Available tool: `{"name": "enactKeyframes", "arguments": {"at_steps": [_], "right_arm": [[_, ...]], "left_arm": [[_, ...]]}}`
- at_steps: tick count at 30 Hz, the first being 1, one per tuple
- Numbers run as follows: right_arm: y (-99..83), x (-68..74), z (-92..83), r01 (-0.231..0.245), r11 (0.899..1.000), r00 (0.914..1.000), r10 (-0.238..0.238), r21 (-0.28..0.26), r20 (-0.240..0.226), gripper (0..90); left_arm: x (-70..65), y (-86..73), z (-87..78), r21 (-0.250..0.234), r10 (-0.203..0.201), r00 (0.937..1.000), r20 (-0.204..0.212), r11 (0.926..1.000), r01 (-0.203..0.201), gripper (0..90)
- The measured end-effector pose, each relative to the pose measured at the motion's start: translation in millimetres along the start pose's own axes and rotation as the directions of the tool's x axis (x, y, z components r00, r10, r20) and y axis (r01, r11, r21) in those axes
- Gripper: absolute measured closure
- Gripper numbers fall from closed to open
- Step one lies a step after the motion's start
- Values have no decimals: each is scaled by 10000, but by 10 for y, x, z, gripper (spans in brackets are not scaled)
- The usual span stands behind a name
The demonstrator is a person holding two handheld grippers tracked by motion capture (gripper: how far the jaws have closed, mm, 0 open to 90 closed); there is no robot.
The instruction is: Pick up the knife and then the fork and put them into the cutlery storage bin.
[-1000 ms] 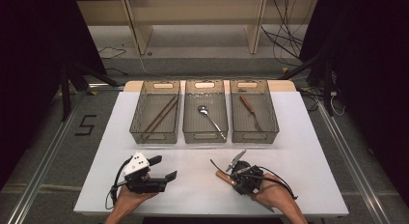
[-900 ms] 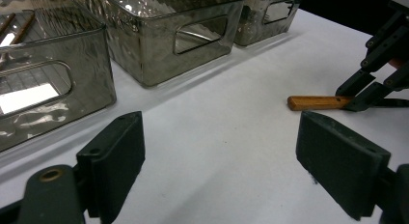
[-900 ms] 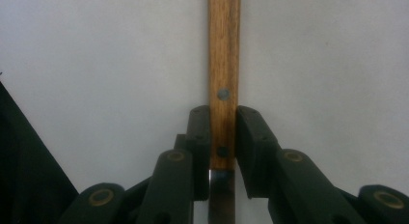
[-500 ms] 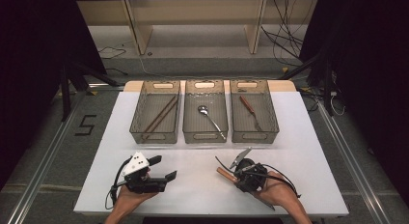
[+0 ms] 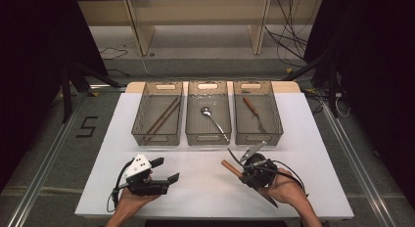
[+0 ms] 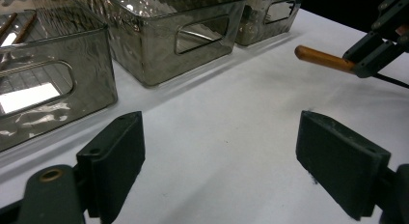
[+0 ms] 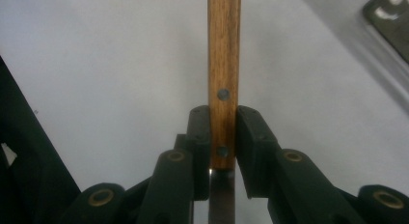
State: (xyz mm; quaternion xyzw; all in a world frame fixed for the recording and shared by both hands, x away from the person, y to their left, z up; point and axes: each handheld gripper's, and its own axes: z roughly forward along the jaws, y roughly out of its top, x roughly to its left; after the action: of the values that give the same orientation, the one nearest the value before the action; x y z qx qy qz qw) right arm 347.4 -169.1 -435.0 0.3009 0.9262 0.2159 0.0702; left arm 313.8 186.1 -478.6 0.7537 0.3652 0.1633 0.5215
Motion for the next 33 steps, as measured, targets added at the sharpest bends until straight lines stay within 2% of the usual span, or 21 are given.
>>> {"name": "enactKeyframes", "arguments": {"at_steps": [6, 9, 19, 22, 29, 33], "right_arm": [[-2, -102, -74, -364, 9978, 9991, 352, -554, -236, 772], [-2, -123, -89, -515, 9966, 9982, 495, -642, -333, 772], [20, -157, -141, -569, 9939, 9979, 538, -945, -353, 772], [35, -197, -196, -626, 9909, 9976, 586, -1190, -366, 772], [126, -328, -371, -1107, 9748, 9937, 1049, -1936, -402, 772], [213, -452, -486, -1333, 9569, 9911, 1291, -2581, -334, 772]], "left_arm": [[0, 0, 0, -1, 0, 10000, -2, 10000, 0, 172], [2, 0, 0, -3, -8, 10000, -7, 10000, 8, 172], [4, -1, 1, 5, -5, 10000, -5, 10000, 5, 172], [3, -1, 2, 9, -1, 10000, -8, 10000, 1, 172], [7, -1, 0, 29, -7, 10000, -5, 10000, 7, 172], [6, -1, 1, -25, -44, 10000, -15, 10000, 44, 172]]}}
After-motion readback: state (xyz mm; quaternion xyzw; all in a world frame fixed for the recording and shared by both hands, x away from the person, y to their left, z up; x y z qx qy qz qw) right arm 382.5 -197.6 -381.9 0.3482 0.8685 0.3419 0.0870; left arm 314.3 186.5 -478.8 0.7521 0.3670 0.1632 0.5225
